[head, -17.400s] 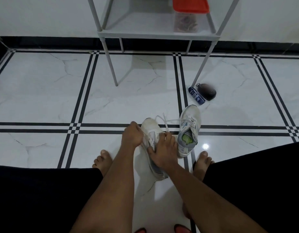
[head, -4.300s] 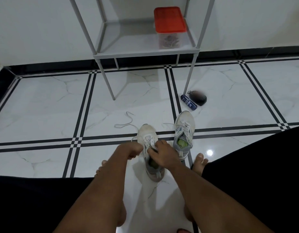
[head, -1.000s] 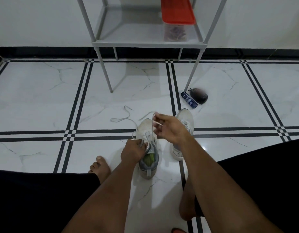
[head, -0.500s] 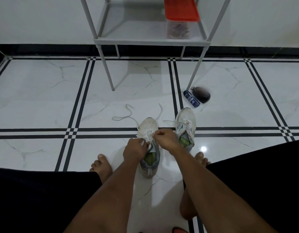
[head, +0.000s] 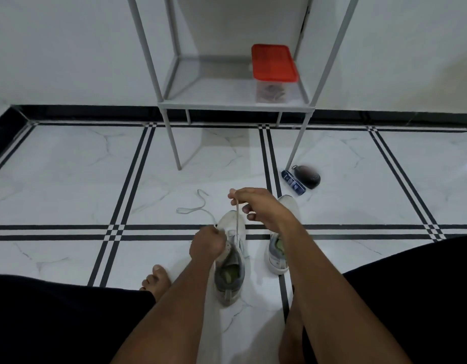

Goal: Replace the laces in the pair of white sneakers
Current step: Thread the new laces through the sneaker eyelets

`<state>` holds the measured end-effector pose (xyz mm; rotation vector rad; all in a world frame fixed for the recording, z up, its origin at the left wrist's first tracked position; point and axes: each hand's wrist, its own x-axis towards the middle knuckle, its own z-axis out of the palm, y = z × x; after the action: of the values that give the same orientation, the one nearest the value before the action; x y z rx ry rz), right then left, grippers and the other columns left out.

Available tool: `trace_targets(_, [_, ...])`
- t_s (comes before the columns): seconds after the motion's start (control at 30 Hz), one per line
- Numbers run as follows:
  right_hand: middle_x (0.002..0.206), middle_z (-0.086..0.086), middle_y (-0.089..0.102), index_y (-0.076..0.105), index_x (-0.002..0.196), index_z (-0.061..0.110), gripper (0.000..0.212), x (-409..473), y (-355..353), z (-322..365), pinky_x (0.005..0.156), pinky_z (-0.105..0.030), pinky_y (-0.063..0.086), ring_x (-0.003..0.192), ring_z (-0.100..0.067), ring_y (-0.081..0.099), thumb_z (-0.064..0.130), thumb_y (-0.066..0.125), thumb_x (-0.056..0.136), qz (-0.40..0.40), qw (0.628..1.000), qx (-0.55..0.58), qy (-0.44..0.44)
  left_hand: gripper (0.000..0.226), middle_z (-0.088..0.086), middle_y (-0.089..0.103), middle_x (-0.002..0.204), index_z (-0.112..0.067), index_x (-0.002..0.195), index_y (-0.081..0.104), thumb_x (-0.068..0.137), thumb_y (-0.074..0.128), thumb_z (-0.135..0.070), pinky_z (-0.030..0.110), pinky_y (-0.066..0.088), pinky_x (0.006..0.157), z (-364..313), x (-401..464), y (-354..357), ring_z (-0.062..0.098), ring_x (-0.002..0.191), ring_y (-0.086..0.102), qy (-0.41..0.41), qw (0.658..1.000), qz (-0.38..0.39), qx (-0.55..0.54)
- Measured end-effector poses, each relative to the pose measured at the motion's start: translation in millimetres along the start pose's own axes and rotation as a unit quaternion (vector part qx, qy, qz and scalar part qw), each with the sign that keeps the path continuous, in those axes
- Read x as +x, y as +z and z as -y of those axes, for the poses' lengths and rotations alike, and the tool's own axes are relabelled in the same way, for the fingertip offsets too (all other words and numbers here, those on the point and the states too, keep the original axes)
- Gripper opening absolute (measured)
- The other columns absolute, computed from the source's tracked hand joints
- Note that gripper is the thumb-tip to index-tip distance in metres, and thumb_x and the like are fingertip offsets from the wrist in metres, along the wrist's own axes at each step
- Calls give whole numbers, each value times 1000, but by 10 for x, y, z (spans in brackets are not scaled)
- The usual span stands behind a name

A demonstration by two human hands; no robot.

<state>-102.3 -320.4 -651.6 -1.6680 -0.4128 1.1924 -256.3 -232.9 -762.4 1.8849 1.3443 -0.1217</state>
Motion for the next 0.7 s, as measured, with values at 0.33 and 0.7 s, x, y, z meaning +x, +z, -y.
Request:
trace_targets(0.33, [92, 8, 79, 84, 100, 19, 26, -53, -281, 218, 60, -28, 41, 77, -16, 57, 42, 74, 95, -21, 961, -267, 70, 22, -4, 77, 98, -15, 114, 72, 106, 55, -27, 33, 51, 83, -907, -82, -730, 15, 88, 69, -35, 836, 105, -537])
trace_targets(0.7, [110, -5, 81, 76, 115, 10, 26, 158, -103, -22, 87, -38, 61, 97, -22, 72, 31, 63, 108, -116, 987, 113, -5, 17, -2, 80, 105, -14, 110, 80, 99, 70, -22, 16, 48, 64, -780, -203, -486, 3, 83, 68, 121, 940, 185, -260])
